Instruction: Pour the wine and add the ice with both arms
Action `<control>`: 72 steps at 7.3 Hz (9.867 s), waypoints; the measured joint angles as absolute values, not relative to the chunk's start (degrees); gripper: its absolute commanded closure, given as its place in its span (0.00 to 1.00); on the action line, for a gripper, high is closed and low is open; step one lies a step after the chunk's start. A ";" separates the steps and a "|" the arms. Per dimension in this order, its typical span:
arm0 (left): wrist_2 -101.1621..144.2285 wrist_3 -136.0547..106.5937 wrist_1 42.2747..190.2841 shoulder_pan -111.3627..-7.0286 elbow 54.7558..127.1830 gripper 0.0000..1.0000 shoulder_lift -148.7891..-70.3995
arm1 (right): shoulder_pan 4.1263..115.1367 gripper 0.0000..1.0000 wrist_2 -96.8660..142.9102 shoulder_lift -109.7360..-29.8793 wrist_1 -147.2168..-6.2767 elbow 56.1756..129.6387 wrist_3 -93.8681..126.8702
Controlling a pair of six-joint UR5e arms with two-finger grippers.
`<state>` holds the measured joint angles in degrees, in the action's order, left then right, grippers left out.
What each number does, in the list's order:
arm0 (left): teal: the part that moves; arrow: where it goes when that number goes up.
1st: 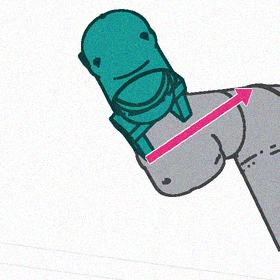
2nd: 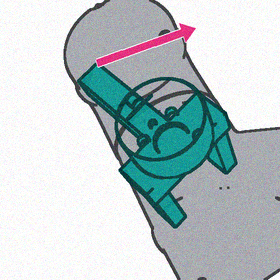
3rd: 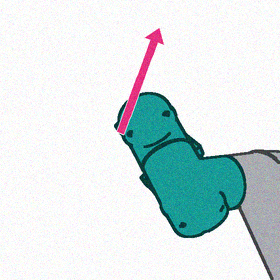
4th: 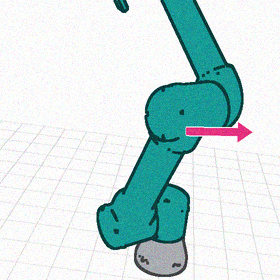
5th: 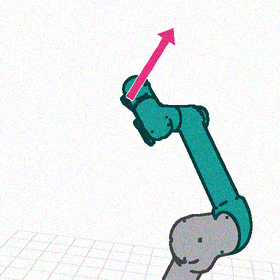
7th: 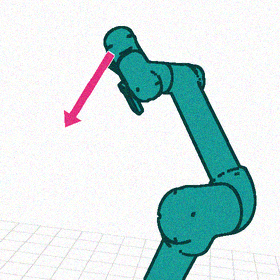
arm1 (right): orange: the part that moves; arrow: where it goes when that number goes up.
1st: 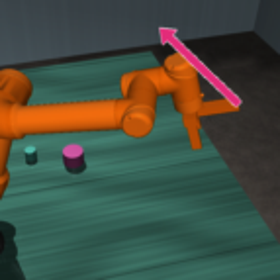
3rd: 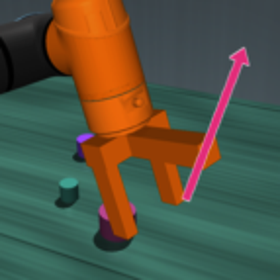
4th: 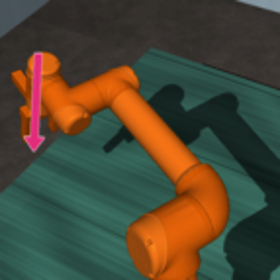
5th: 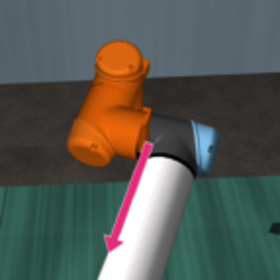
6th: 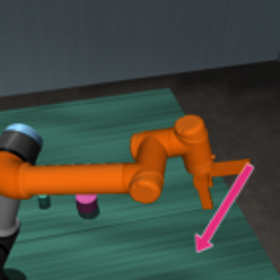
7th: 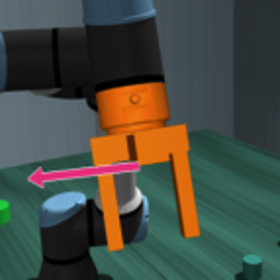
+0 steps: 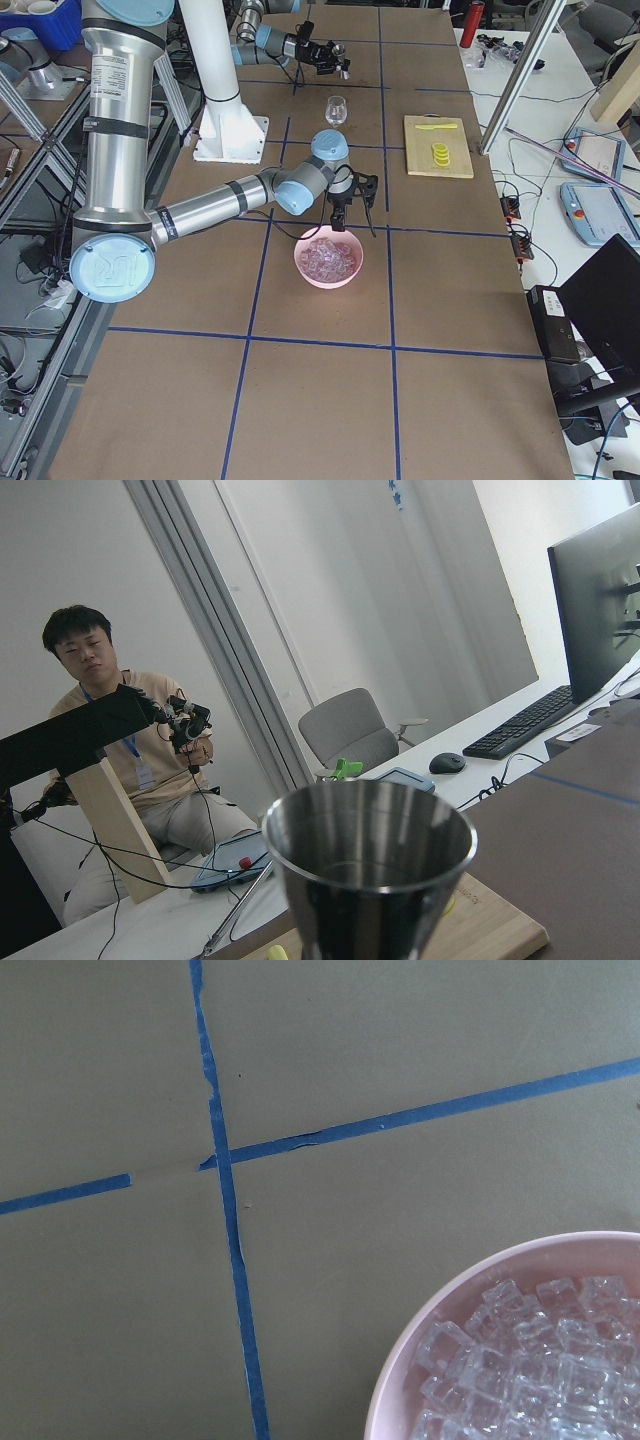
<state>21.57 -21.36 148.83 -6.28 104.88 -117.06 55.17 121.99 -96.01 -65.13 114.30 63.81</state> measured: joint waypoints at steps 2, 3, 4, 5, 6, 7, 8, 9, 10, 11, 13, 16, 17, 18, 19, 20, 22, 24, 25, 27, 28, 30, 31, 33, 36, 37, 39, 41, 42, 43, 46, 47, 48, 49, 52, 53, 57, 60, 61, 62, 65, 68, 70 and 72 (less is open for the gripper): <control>21.56 -23.84 150.74 -6.57 105.05 1.00 -115.52 | 55.07 0.00 122.05 -95.99 -65.13 114.26 63.81; 21.52 -24.26 150.97 -6.61 105.06 1.00 -114.69 | 55.05 0.00 122.11 -95.98 -65.14 114.21 63.81; 21.37 -24.47 151.07 -6.70 105.12 1.00 -113.42 | 55.02 0.00 122.21 -95.98 -65.16 114.14 63.81; 21.19 -24.56 151.13 -6.81 105.34 1.00 -111.46 | 55.02 0.00 122.29 -95.99 -65.15 114.11 63.81; 21.22 -24.59 151.15 -6.88 106.18 1.00 -108.71 | 55.02 0.00 122.27 -96.03 -65.14 114.06 63.81; 21.54 -24.60 151.17 -6.89 107.44 1.00 -105.72 | 55.02 0.00 122.14 -96.05 -65.13 113.91 63.79; 22.42 -24.65 151.19 -6.90 108.70 1.00 -102.88 | 55.02 0.00 122.04 -96.06 -65.13 113.70 63.73; 23.94 -25.37 151.29 -6.92 110.23 1.00 -100.21 | 55.02 0.00 121.76 -96.24 -65.13 113.55 63.54; 25.55 -27.60 151.42 -6.93 111.91 1.00 -97.53 | 54.95 0.00 120.95 -96.58 -65.13 113.41 63.19; 27.11 -30.84 151.48 -6.97 113.95 1.00 -93.81 | 54.86 0.00 119.76 -97.14 -64.86 112.82 62.70; 29.26 -35.92 151.69 -7.17 116.94 1.00 -86.14 | 54.64 0.00 118.30 -100.28 -61.15 111.05 61.48; 29.88 -38.12 154.32 -7.61 117.41 1.00 -79.93 | 51.58 0.01 115.92 -104.62 -57.83 110.08 60.97; 29.91 -38.19 155.07 -7.70 117.30 1.00 -79.12 | 50.28 0.03 115.43 -104.86 -57.64 109.58 61.12; 29.92 -38.22 155.39 -7.79 117.22 1.00 -78.77 | 49.64 0.10 115.24 -104.76 -57.54 109.30 61.26; 29.93 -38.25 155.53 -7.86 117.13 1.00 -78.64 | 49.37 0.24 115.17 -104.56 -57.52 109.16 61.31; 29.92 -38.27 155.60 -7.91 117.03 1.00 -78.61 | 49.28 0.32 115.16 -104.32 -57.54 109.09 61.32; 29.94 -38.26 155.63 -8.12 116.83 1.00 -78.58 | 49.23 0.39 115.29 -103.51 -57.70 108.95 61.13; 29.89 -38.33 155.60 -8.21 116.68 1.00 -78.57 | 49.23 0.39 115.33 -103.18 -57.81 108.87 60.81; 29.90 -38.39 155.61 -8.21 116.63 1.00 -78.57 | 49.30 0.40 115.30 -103.18 -57.83 108.87 60.76; 29.91 -38.48 155.65 -8.19 116.47 1.00 -78.62 | 49.54 0.44 115.24 -103.26 -57.83 108.95 60.71; 29.89 -38.51 155.70 -8.20 116.30 1.00 -78.65 | 49.68 0.45 115.23 -103.31 -57.83 108.97 60.70; 29.88 -38.57 155.74 -8.19 116.11 1.00 -78.66 | 49.86 0.66 115.21 -103.34 -57.83 108.98 60.72; 29.90 -38.58 155.74 -8.18 115.99 1.00 -78.66 | 49.93 0.93 115.19 -103.31 -57.83 108.98 60.73; 29.96 -38.58 155.76 -8.19 115.73 1.00 -78.66 | 50.22 1.00 115.20 -103.32 -57.83 109.14 60.68; 30.11 -38.58 156.34 -8.20 115.61 1.00 -78.66 | 52.33 1.00 115.44 -103.44 -57.77 110.55 60.22; 30.38 -38.58 156.61 -8.23 115.27 1.00 -78.65 | 53.41 1.00 115.76 -103.44 -57.84 111.75 60.01; 30.97 -40.23 156.77 -8.26 113.27 1.00 -78.38 | 55.14 1.00 116.10 -103.19 -58.10 115.06 59.89; 31.14 -50.49 157.08 -8.26 109.46 1.00 -77.74 | 56.08 1.00 117.35 -102.79 -58.23 118.08 60.14; 30.97 -55.32 157.64 -8.25 107.49 1.00 -77.22 | 56.51 1.00 118.42 -101.94 -58.25 119.20 60.51; 30.79 -59.16 158.07 -8.19 106.43 1.00 -76.96 | 56.83 1.00 119.45 -100.74 -58.27 119.99 61.11; 28.58 -62.94 158.37 -7.96 104.42 1.00 -77.08 | 57.03 1.00 121.06 -95.66 -58.08 121.01 68.06; 28.23 -63.13 158.37 -7.86 103.82 1.00 -77.47 | 57.02 1.00 121.67 -93.90 -58.03 121.00 70.23; 28.10 -63.22 158.38 -7.73 102.69 1.00 -78.35 | 56.99 1.00 121.98 -92.53 -58.03 120.86 71.46; 28.04 -63.26 158.40 -7.69 100.91 1.00 -79.91 | 56.97 1.00 122.10 -91.67 -58.05 120.65 71.96; 28.03 -63.40 158.46 -7.65 95.33 1.00 -84.30 | 56.90 1.00 122.11 -91.01 -57.99 120.58 72.22; 28.08 -63.43 158.46 -7.65 94.41 1.00 -85.06 | 56.89 1.00 122.09 -90.89 -57.97 120.58 72.24; 28.57 -63.24 158.36 -7.98 93.44 1.00 -85.35 | 56.81 1.00 122.08 -90.47 -58.01 120.59 72.25; 29.39 -63.19 158.30 -8.59 93.35 0.99 -85.26 | 56.71 1.00 122.06 -90.28 -58.09 120.59 72.25; 29.54 -63.20 158.27 -8.69 93.25 0.99 -85.26 | 56.69 1.00 122.02 -90.27 -58.09 120.59 72.25; 29.64 -63.19 158.23 -8.74 93.03 0.99 -85.25 | 56.69 1.00 122.00 -90.27 -58.09 120.58 72.25; 30.69 -63.19 158.22 -8.84 92.58 0.93 -85.25 | 56.69 1.00 121.99 -90.28 -58.08 120.59 72.24; 31.33 -62.91 158.21 -9.02 92.55 0.78 -85.25 | 56.69 1.00 121.99 -90.30 -58.06 120.59 72.24; 31.49 -62.79 158.22 -9.05 92.55 0.62 -85.23 | 56.69 1.00 121.99 -90.32 -58.09 120.59 72.25; 31.97 -62.76 158.34 -9.43 92.60 0.53 -85.21 | 56.69 1.00 121.99 -90.35 -58.09 120.59 72.25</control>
